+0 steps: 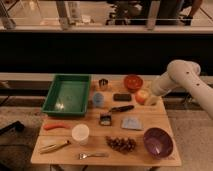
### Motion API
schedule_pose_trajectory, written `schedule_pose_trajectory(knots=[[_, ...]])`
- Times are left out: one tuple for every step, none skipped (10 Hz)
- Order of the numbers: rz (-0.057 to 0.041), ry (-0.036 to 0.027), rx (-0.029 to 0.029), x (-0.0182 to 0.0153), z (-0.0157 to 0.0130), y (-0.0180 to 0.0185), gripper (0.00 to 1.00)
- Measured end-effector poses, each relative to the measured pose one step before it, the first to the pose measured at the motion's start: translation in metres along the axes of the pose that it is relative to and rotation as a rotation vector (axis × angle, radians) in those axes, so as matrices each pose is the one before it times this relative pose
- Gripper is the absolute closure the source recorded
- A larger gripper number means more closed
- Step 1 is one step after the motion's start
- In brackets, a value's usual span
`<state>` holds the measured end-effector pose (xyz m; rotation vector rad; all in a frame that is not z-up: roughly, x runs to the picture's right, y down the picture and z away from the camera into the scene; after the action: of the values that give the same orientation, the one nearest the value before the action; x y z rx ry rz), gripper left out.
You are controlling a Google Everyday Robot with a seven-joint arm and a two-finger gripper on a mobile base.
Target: Place apple in tray
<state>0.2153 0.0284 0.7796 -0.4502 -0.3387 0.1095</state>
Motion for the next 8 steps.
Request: schedule_pose_trajectory(knots=[[-0.00693,-0.00872,-0.00410,-0.01271,0.00848,-0.00325,1.00],[-0.01702,-0.01542,-0.00318,-0.01992,0.01231,-0.00564,1.00],[-0.01530,-0.01197,-0.00329,-0.01408,0.00933,-0.00419,1.00],[-0.01640,-0.01215,-0.00362,-0.01408,0.00847,-0.00515,1.00],[-0.02149,-0.01439,-0.00634,-0.01770,0.01055,-0.00671,1.00],[-0.02941,-0.01897,-0.00887,-0.02405,0.01285,-0.00892,1.00],[-0.02125,-0.01443,-0.00711,-0.01751,0.00940,-0.00616,1.00],[-0.02443,-0.01735,-0.00820,-0.02009,0.00997,-0.00617,1.00]])
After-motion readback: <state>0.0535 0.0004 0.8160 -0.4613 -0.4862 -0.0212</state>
